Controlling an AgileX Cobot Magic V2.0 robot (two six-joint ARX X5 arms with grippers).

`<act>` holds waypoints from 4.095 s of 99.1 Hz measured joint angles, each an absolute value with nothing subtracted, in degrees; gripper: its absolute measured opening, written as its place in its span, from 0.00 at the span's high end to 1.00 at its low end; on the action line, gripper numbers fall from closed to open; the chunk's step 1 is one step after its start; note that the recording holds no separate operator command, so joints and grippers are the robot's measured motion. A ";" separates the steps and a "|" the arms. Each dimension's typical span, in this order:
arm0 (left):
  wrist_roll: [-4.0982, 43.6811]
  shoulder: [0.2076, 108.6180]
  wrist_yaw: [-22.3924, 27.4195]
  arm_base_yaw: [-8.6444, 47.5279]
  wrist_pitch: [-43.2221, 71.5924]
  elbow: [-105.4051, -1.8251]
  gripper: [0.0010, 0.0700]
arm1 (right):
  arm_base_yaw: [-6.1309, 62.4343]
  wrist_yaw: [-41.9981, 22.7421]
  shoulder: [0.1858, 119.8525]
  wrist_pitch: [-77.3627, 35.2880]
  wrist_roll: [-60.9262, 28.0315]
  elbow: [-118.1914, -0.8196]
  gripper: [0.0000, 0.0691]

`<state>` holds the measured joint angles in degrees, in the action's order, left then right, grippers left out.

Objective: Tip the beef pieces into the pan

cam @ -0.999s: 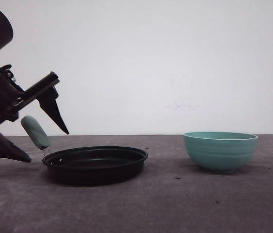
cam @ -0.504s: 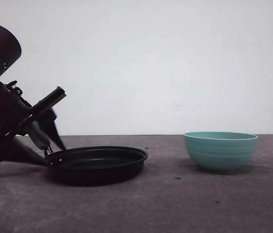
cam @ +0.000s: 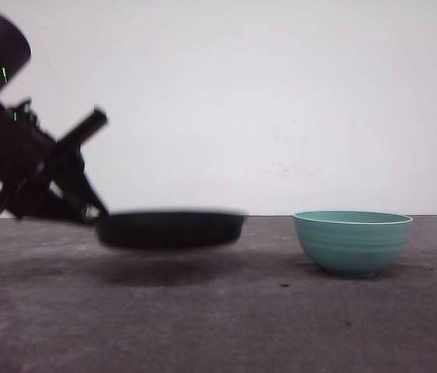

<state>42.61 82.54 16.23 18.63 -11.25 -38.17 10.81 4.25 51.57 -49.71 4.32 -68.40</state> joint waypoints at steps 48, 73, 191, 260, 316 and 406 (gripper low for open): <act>41.30 63.29 18.55 24.73 3.42 -38.15 0.94 | 7.92 12.10 80.42 -39.38 4.99 -62.35 0.48; 41.08 60.16 20.73 26.13 7.46 -38.15 0.94 | 5.82 15.86 88.77 -38.28 6.44 -62.35 0.50; 39.62 60.14 21.21 28.80 9.76 -38.15 0.94 | 6.42 22.37 98.89 -29.08 13.28 -62.35 0.98; 40.38 60.14 19.35 28.93 10.52 -38.15 0.94 | 10.74 24.86 77.17 -26.48 13.80 -63.29 0.98; 42.65 60.14 19.38 31.57 12.25 -41.52 0.94 | 35.92 0.75 69.56 -24.73 11.97 -63.29 0.98; 44.05 60.12 19.38 31.90 14.90 -41.56 0.94 | 58.28 -43.13 71.99 -9.45 -16.03 -63.29 0.98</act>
<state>44.05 60.12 19.38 31.90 14.90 -41.56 58.28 -43.13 71.99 -9.45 -16.03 -63.29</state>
